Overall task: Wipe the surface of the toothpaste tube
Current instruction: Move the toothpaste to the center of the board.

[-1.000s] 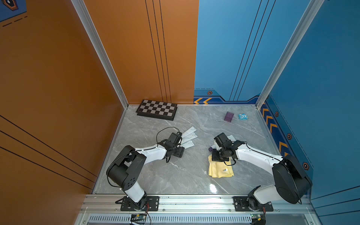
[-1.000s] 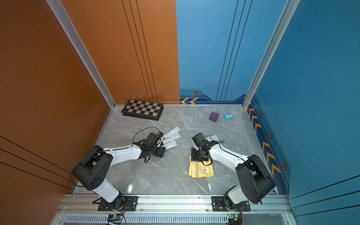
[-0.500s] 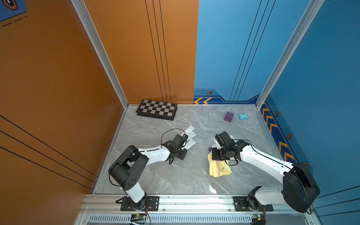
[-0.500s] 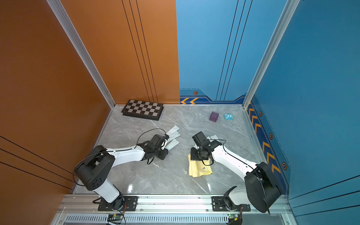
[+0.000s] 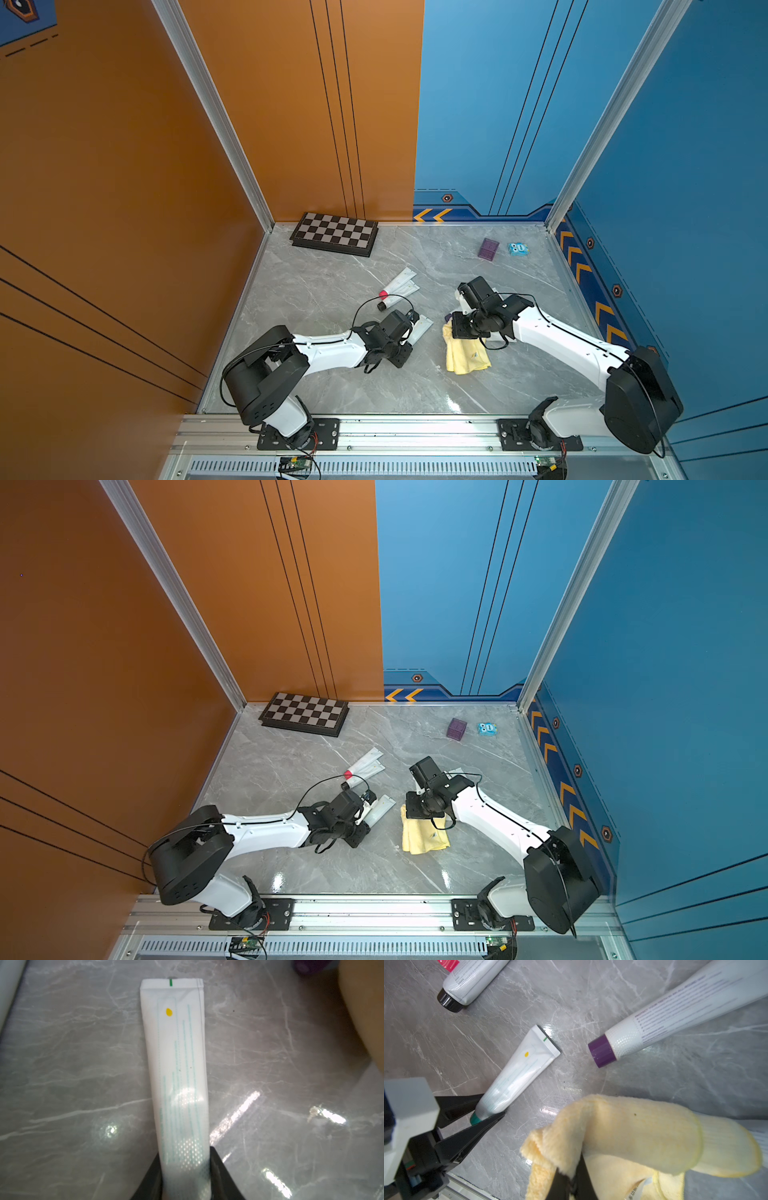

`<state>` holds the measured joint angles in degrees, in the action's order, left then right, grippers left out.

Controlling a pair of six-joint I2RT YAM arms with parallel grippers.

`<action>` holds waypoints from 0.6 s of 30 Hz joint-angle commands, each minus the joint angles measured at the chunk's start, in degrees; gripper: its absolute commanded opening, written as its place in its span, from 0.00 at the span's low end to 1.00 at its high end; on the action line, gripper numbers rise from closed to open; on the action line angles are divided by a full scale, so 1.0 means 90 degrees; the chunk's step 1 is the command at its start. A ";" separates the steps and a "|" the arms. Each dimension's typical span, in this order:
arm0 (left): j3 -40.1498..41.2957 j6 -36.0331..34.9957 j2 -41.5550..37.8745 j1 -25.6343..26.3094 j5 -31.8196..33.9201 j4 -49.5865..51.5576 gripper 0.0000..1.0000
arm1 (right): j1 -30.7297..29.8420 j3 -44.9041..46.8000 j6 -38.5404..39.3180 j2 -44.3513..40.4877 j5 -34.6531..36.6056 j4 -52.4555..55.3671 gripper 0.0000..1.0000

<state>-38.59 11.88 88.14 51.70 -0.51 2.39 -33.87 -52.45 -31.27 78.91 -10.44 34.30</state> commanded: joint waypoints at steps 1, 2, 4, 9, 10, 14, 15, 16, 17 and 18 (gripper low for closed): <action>0.0427 0.0371 -0.0218 0.0265 -0.0108 0.0484 0.32 | 0.0036 -0.0217 0.0163 0.0152 0.0019 0.0233 0.00; 0.0544 0.0477 -0.0342 0.0313 -0.0043 0.0486 0.36 | 0.0036 -0.0235 0.0182 0.0185 0.0023 0.0232 0.00; 0.0744 0.0622 -0.0575 0.0363 0.0054 0.0486 0.47 | 0.0034 -0.0269 0.0209 0.0272 0.0027 0.0212 0.00; 0.1124 0.0898 -0.1281 0.0428 0.0634 0.0445 0.62 | 0.0048 -0.0430 0.0329 0.0551 -0.0036 0.0153 0.00; 0.1220 0.0916 -0.1419 0.0418 0.0675 0.0354 0.62 | 0.0044 -0.0470 0.0334 0.0594 -0.0058 0.0153 0.00; 0.1376 0.0938 -0.1626 0.0298 0.0523 0.0231 0.62 | 0.0059 -0.0587 0.0368 0.0704 -0.0079 0.0153 0.00; 0.1357 0.0927 -0.1589 0.0300 0.0509 0.0223 0.61 | 0.0058 -0.0607 0.0369 0.0732 -0.0095 0.0153 0.00; 0.1337 0.0907 -0.1523 0.0295 0.0492 0.0222 0.61 | 0.0060 -0.0630 0.0378 0.0750 -0.0104 0.0154 0.00; 0.1318 0.0871 -0.1447 0.0298 0.0477 0.0187 0.61 | 0.0056 -0.0647 0.0378 0.0775 -0.0120 0.0153 0.00; 0.1293 0.0841 -0.1376 0.0298 0.0455 0.0165 0.61 | 0.0058 -0.0665 0.0378 0.0787 -0.0128 0.0153 0.00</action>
<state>-27.00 19.18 74.35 54.76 2.96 3.33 -33.74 -56.64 -29.12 85.25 -10.50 34.50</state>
